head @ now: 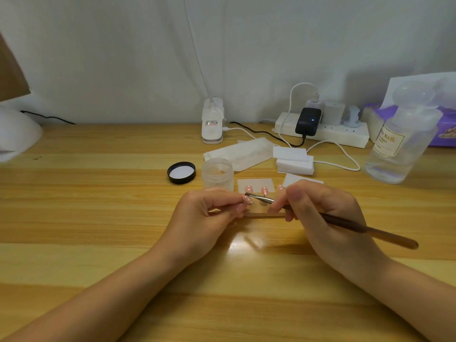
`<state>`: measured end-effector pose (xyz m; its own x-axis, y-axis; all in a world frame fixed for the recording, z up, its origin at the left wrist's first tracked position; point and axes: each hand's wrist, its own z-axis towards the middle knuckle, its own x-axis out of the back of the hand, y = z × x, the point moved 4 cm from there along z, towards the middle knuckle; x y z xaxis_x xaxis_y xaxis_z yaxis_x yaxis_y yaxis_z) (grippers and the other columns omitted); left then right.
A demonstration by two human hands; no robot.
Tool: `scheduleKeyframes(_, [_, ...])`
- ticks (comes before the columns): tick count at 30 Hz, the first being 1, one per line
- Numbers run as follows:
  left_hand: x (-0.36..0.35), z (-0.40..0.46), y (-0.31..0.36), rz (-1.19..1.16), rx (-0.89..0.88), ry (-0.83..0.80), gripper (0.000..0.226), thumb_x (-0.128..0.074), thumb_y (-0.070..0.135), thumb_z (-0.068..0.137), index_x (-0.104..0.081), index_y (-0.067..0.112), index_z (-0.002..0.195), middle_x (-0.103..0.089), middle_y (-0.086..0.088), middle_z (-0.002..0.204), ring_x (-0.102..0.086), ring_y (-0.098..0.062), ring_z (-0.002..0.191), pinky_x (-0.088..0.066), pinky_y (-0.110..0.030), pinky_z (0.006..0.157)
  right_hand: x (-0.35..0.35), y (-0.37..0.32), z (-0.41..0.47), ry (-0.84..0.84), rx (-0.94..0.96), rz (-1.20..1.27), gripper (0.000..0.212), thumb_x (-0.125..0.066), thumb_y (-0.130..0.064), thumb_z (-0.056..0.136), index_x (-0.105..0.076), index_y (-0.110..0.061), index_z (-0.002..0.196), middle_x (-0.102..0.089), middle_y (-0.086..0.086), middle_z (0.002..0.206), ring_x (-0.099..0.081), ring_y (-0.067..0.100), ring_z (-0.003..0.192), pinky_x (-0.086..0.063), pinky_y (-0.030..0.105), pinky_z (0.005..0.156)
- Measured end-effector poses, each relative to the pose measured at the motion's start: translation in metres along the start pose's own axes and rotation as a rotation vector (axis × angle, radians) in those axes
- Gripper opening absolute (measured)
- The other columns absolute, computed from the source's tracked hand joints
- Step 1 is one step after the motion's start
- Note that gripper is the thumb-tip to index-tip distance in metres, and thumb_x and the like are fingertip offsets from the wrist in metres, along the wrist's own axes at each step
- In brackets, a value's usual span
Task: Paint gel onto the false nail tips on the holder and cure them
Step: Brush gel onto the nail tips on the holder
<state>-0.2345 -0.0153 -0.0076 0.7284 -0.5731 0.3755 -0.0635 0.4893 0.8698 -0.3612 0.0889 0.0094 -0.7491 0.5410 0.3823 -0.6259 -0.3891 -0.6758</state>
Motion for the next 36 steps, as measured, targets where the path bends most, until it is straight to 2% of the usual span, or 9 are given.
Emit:
scheduleKeyframes(5, [-0.0005,-0.0002,0.0000,-0.022,0.005,-0.004,0.030,-0.066,0.007,0.078,-0.070,0.037,0.078,-0.070,0.007,0.075,-0.063,-0.002,0.070,-0.049,-0.015,0.070,-0.0020,0.0011,0.0006,-0.020,-0.020,-0.039,0.029,-0.042,-0.042,0.089,-0.063,-0.030,0.073,-0.057,-0.029,0.063,-0.058,-0.003,0.064,-0.038,0.006,0.058])
scheduleKeyframes(8, [-0.0006,0.0000,-0.0023,-0.045,0.014,-0.005,0.041,-0.065,0.005,0.079,-0.071,0.045,0.071,-0.071,0.010,0.074,-0.065,-0.003,0.070,-0.050,-0.015,0.070,-0.0017,0.0036,-0.0012,-0.012,-0.014,-0.009,0.033,-0.043,-0.036,0.089,-0.066,-0.023,0.070,-0.057,-0.025,0.060,-0.059,-0.004,0.062,-0.039,0.005,0.060])
scheduleKeyframes(12, [-0.0021,0.0002,-0.0052,-0.062,0.031,-0.011,0.036,-0.063,0.002,0.081,-0.069,0.037,0.077,-0.071,0.015,0.073,-0.066,-0.002,0.068,-0.047,-0.010,0.066,0.0002,0.0062,-0.0038,0.029,-0.030,0.057,0.037,-0.041,-0.032,0.089,-0.065,-0.018,0.064,-0.061,-0.010,0.057,-0.057,-0.004,0.058,-0.039,0.004,0.062])
scheduleKeyframes(15, [-0.0023,0.0004,-0.0058,-0.055,0.027,-0.012,0.032,-0.063,0.002,0.081,-0.070,0.033,0.079,-0.072,0.014,0.076,-0.066,-0.003,0.069,-0.048,-0.011,0.067,0.0017,0.0033,-0.0019,0.045,0.005,0.021,0.040,-0.042,-0.031,0.091,-0.065,-0.013,0.066,-0.056,-0.021,0.057,-0.056,-0.005,0.059,-0.038,0.004,0.060])
scheduleKeyframes(19, [-0.0021,0.0002,-0.0056,-0.059,0.018,-0.015,0.030,-0.063,0.002,0.081,-0.070,0.031,0.080,-0.072,0.012,0.076,-0.066,-0.004,0.069,-0.048,-0.012,0.068,0.0002,0.0025,0.0010,0.027,0.005,-0.019,0.042,-0.040,-0.042,0.089,-0.068,-0.016,0.073,-0.053,-0.024,0.058,-0.055,0.000,0.057,-0.042,0.016,0.056])
scheduleKeyframes(25, [-0.0018,0.0005,-0.0049,-0.045,0.003,-0.013,0.034,-0.063,0.001,0.082,-0.070,0.034,0.081,-0.072,0.014,0.075,-0.066,-0.003,0.070,-0.049,-0.012,0.068,-0.0016,0.0021,-0.0002,0.016,-0.005,0.030,0.040,-0.041,-0.037,0.086,-0.068,-0.013,0.069,-0.052,-0.031,0.054,-0.056,-0.011,0.057,-0.039,0.002,0.060])
scheduleKeyframes(30, [-0.0022,0.0007,-0.0050,-0.043,0.003,-0.005,0.036,-0.062,0.000,0.082,-0.068,0.036,0.079,-0.070,0.018,0.073,-0.065,0.000,0.068,-0.046,-0.009,0.065,0.0013,0.0038,-0.0034,0.071,-0.029,0.123,0.043,-0.039,-0.037,0.087,-0.065,-0.013,0.062,-0.062,-0.008,0.055,-0.055,-0.007,0.053,-0.038,0.001,0.058])
scheduleKeyframes(34, [-0.0020,0.0003,-0.0035,-0.035,-0.007,-0.011,0.032,-0.063,0.002,0.081,-0.070,0.033,0.081,-0.072,0.013,0.079,-0.066,-0.003,0.069,-0.048,-0.011,0.066,0.0013,0.0025,-0.0006,0.060,-0.002,0.060,0.045,-0.037,-0.037,0.089,-0.067,-0.011,0.068,-0.054,-0.025,0.056,-0.055,-0.007,0.057,-0.037,0.004,0.057])
scheduleKeyframes(36, [-0.0020,0.0002,-0.0025,-0.035,-0.013,-0.013,0.032,-0.063,0.002,0.081,-0.070,0.033,0.081,-0.072,0.011,0.080,-0.066,-0.003,0.069,-0.048,-0.012,0.067,0.0006,0.0035,-0.0002,0.044,-0.001,0.017,0.044,-0.037,-0.041,0.089,-0.068,-0.014,0.072,-0.052,-0.025,0.056,-0.054,-0.002,0.056,-0.041,0.013,0.056])
